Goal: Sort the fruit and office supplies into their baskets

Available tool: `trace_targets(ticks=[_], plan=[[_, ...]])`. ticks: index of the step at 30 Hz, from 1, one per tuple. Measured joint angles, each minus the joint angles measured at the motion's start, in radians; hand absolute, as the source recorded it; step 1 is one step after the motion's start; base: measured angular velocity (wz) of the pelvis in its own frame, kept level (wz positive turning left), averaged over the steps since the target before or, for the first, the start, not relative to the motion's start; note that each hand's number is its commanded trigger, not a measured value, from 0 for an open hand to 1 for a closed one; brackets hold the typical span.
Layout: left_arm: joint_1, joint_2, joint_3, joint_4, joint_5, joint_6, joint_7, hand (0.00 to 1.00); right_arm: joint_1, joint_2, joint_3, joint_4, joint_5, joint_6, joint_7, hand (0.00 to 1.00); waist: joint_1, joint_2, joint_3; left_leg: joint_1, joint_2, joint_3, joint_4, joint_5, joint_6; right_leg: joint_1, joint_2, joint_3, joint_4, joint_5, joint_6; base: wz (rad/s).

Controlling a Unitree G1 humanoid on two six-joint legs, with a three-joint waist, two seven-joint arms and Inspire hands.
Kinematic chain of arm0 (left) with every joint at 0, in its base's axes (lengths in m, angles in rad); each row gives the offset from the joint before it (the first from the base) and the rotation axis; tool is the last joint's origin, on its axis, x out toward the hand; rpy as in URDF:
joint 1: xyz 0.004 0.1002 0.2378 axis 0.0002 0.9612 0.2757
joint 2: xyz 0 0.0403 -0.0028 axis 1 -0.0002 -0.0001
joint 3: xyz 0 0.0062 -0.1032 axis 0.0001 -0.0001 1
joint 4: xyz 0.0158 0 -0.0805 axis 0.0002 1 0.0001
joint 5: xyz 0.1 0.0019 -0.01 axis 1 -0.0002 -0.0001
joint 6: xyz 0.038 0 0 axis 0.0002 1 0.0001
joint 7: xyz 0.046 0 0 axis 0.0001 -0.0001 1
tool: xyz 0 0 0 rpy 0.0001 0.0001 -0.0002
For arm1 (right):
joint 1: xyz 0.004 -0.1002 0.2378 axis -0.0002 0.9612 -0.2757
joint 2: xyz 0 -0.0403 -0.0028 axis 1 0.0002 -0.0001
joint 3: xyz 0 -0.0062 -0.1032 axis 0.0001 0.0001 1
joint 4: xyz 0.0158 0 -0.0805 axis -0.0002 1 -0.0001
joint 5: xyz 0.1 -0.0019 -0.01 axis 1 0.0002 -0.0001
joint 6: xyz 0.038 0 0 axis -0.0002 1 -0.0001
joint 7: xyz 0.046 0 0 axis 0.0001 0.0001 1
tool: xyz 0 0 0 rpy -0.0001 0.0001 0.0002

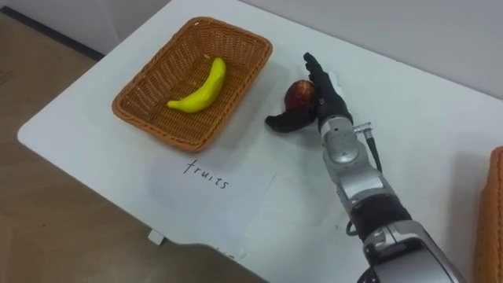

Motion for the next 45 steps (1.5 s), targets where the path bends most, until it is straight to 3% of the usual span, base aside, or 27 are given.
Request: trace_targets(ticks=[12, 26, 27, 28, 32, 36, 45], plan=[[0.001, 0.002, -0.017, 0.009, -0.027, 0.011, 0.000, 0.00, -0.019, -0.010, -0.001, 0.039, -0.032, 0.006, 0.041, 0.00, -0.001, -0.014, 0.0059, 0.001, -0.001, -0.005, 0.001, 0.000, 0.000, 0.007, 0.000, -0.002, 0.000, 0.000, 0.000, 0.00], [0.001, 0.002, -0.017, 0.010, -0.027, 0.011, -0.001, 0.00, -0.019, -0.017, -0.001, 0.041, -0.038, 0.006, 0.062, 0.00, 0.000, -0.015, 0.0051, 0.002, -0.001, -0.006, 0.002, 0.000, 0.000, 0.009, 0.001, -0.002, 0.000, 0.000, 0.000, 0.00], [0.001, 0.002, -0.017, 0.010, -0.027, 0.011, -0.001, 0.00, -0.019, -0.017, -0.001, 0.041, -0.038, 0.006, 0.062, 0.66, 0.000, -0.015, 0.0052, 0.003, -0.001, -0.006, 0.002, 0.000, 0.000, 0.010, 0.001, -0.002, 0.000, 0.000, 0.000, 0.00], [0.001, 0.002, -0.017, 0.010, -0.027, 0.011, -0.002, 0.00, -0.019, -0.018, -0.001, 0.041, -0.038, 0.006, 0.063, 1.00, 0.000, -0.015, 0.0052, 0.003, -0.001, -0.006, 0.002, 0.000, 0.000, 0.010, 0.001, -0.002, 0.000, 0.000, 0.000, 0.00], [0.001, 0.002, -0.017, 0.010, -0.027, 0.011, -0.007, 0.00, -0.021, -0.021, -0.002, 0.041, -0.040, 0.006, 0.065, 1.00, 0.001, -0.016, 0.0050, 0.004, -0.001, -0.006, 0.002, 0.000, 0.000, 0.011, 0.001, -0.002, 0.000, 0.000, 0.000, 0.00], [0.001, 0.004, -0.017, 0.011, -0.027, 0.011, -0.007, 0.00, -0.024, -0.060, -0.001, 0.042, -0.043, 0.007, 0.061, 1.00, 0.003, -0.021, 0.0074, 0.010, -0.001, -0.006, 0.002, 0.000, 0.000, 0.016, 0.001, -0.002, 0.000, 0.000, 0.000, 0.00], [-0.002, 0.015, -0.017, 0.021, -0.027, 0.010, -0.010, 0.00, -0.025, -0.064, -0.003, 0.044, -0.068, 0.028, 0.052, 1.00, -0.001, -0.031, 0.0044, 0.018, -0.001, -0.004, 0.002, 0.000, 0.000, 0.020, 0.001, 0.000, 0.000, 0.000, 0.000, 0.00]])
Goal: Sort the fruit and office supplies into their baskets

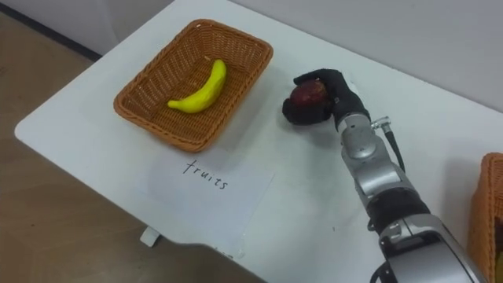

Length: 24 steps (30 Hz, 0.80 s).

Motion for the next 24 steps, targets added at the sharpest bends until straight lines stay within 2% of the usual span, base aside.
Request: trace_targets(ticks=[13, 23, 24], plan=[[-0.015, 0.009, 0.000, 0.006, 0.001, -0.003, 0.000, 0.00, 0.000, 0.004, 0.002, 0.021, -0.005, 0.004, 0.035, 1.00, -0.001, -0.002, 0.0006, 0.022, 0.001, 0.005, -0.001, 0.000, 0.000, 0.018, 0.000, 0.007, -0.001, 0.000, 0.000, 0.00], [-0.010, 0.010, 0.008, -0.005, 0.001, 0.011, -0.003, 0.00, 0.003, 0.006, 0.003, 0.013, -0.002, 0.055, 0.104, 1.00, 0.000, -0.003, -0.0033, 0.060, 0.001, 0.012, -0.008, -0.001, 0.000, 0.046, 0.001, 0.028, -0.002, 0.000, 0.000, -0.03], [-0.011, 0.010, 0.012, -0.005, 0.001, 0.011, -0.003, 0.00, 0.004, 0.006, 0.003, 0.011, 0.000, 0.065, 0.111, 1.00, -0.002, -0.004, -0.0063, 0.062, 0.001, 0.012, -0.010, -0.001, 0.000, 0.047, 0.001, 0.028, -0.002, 0.000, 0.000, 0.00]])
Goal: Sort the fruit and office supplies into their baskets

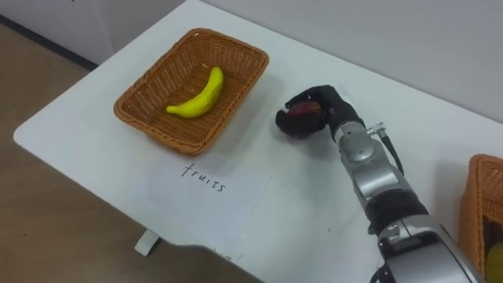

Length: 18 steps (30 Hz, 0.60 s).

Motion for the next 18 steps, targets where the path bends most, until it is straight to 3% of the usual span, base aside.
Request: trace_targets(ticks=[3, 12, 18], plan=[[0.007, 0.001, 0.007, 0.001, -0.001, 0.006, 0.000, 0.00, 0.012, 0.000, 0.000, -0.055, 0.002, 0.043, 0.019, 1.00, -0.003, 0.002, -0.0043, 0.001, 0.001, 0.003, 0.002, 0.000, 0.000, 0.000, 0.000, 0.001, 0.001, 0.000, 0.000, -0.03], [0.066, 0.004, 0.067, 0.001, 0.005, 0.024, 0.002, 0.00, 0.017, -0.006, -0.005, -0.232, 0.011, 0.054, 0.006, 1.00, -0.030, 0.014, -0.0265, 0.047, 0.001, 0.011, -0.009, 0.000, 0.000, 0.040, 0.000, 0.015, 0.000, 0.000, 0.000, -0.03], [0.082, 0.003, 0.091, 0.001, 0.008, 0.023, -0.015, 0.00, 0.027, -0.007, -0.009, -0.322, 0.038, 0.054, 0.007, 1.00, -0.032, 0.020, -0.0243, 0.094, -0.001, 0.014, -0.023, 0.000, 0.000, 0.092, 0.001, 0.021, -0.012, -0.002, 0.003, -0.02]])
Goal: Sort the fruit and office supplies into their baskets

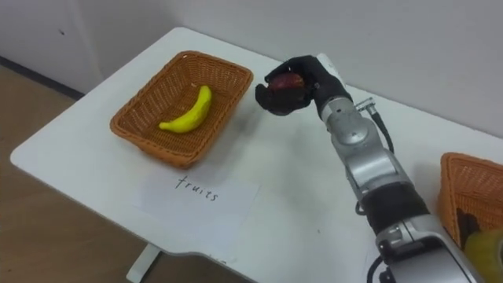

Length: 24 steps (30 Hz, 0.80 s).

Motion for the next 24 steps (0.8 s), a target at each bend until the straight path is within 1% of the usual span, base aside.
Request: trace_targets(ticks=[3, 4, 8, 12, 18, 21, 24], plan=[[0.005, -0.002, 0.002, 0.000, 0.002, 0.000, -0.002, 0.00, 0.000, 0.000, -0.004, -0.035, 0.001, 0.000, 0.000, 1.00, 0.000, -0.004, -0.0028, 0.002, -0.002, -0.006, 0.002, 0.000, 0.000, 0.005, 0.000, -0.004, -0.001, 0.000, 0.001, 0.05], [0.005, -0.003, 0.008, 0.000, 0.002, 0.000, -0.003, 0.00, 0.000, 0.000, -0.004, -0.040, 0.001, 0.000, 0.000, 1.00, 0.001, -0.004, -0.0025, 0.004, -0.002, -0.006, 0.002, 0.000, 0.000, 0.006, 0.000, -0.004, -0.001, 0.000, 0.001, 0.05], [0.011, -0.006, 0.017, 0.001, 0.002, 0.002, -0.022, 0.00, 0.000, 0.011, -0.004, -0.068, 0.040, 0.000, 0.000, 1.00, 0.007, 0.000, 0.0010, 0.016, -0.002, -0.008, 0.000, 0.000, 0.000, 0.016, -0.002, -0.016, -0.001, -0.001, 0.001, 0.01], [0.013, -0.012, 0.017, 0.000, 0.002, 0.003, -0.033, 0.00, 0.000, 0.016, -0.004, -0.071, 0.045, 0.000, 0.000, 1.00, 0.016, 0.004, 0.0065, 0.015, -0.002, -0.010, 0.000, 0.000, 0.000, 0.016, -0.002, -0.019, -0.001, -0.001, 0.001, 0.02], [0.014, -0.012, 0.017, -0.002, 0.002, 0.010, -0.067, 0.00, 0.000, 0.016, -0.004, -0.071, 0.044, 0.003, 0.000, 1.00, 0.028, 0.003, 0.0070, 0.003, -0.004, -0.019, 0.000, 0.000, 0.000, 0.014, -0.002, -0.027, -0.004, -0.002, 0.004, 0.04], [0.014, -0.012, 0.017, -0.010, 0.002, 0.016, -0.069, 0.00, 0.000, 0.016, -0.004, -0.071, 0.044, 0.012, -0.001, 1.00, 0.032, 0.002, 0.0067, 0.001, -0.005, -0.024, 0.000, 0.000, 0.000, 0.015, -0.003, -0.035, -0.003, -0.003, 0.005, 0.08], [0.016, -0.012, 0.016, -0.031, 0.002, 0.022, -0.069, 0.00, 0.000, 0.017, -0.002, -0.071, 0.044, 0.013, -0.005, 1.00, 0.038, 0.000, 0.0066, -0.001, -0.005, -0.030, 0.001, 0.000, 0.000, 0.015, -0.003, -0.043, -0.002, -0.004, 0.006, 0.06]])
